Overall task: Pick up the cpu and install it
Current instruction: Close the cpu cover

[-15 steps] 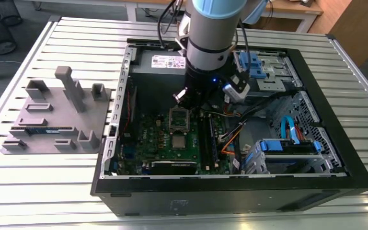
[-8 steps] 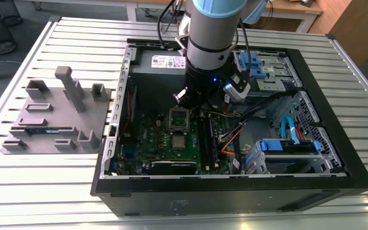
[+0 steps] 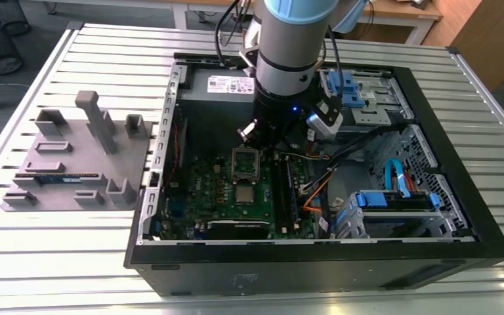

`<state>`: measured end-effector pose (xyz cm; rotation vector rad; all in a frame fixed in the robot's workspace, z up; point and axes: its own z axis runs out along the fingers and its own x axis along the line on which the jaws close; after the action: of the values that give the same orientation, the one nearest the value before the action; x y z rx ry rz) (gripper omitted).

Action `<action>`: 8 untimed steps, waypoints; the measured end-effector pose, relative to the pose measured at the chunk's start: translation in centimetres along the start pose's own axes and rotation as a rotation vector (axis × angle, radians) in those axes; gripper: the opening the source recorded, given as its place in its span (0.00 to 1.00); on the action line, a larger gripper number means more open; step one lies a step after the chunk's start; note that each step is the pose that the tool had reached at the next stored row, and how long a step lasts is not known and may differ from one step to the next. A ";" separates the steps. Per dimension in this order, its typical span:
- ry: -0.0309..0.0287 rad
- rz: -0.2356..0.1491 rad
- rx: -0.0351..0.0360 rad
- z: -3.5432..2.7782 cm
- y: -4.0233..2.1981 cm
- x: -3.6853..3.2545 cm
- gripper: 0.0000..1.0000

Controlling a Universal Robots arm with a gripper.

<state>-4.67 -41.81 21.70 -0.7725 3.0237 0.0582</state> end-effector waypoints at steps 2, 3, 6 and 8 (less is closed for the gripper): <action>0.0002 -0.009 -0.0003 -0.10 -0.01 0.00 0.11; 0.0002 -0.013 -0.0005 -0.16 -0.02 0.01 0.11; 0.0004 -0.023 -0.0009 -0.38 -0.05 0.02 0.11; 0.0006 -0.029 -0.0011 -0.51 -0.07 0.03 0.11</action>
<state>-4.67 -41.91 22.20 -0.8162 3.0125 0.0592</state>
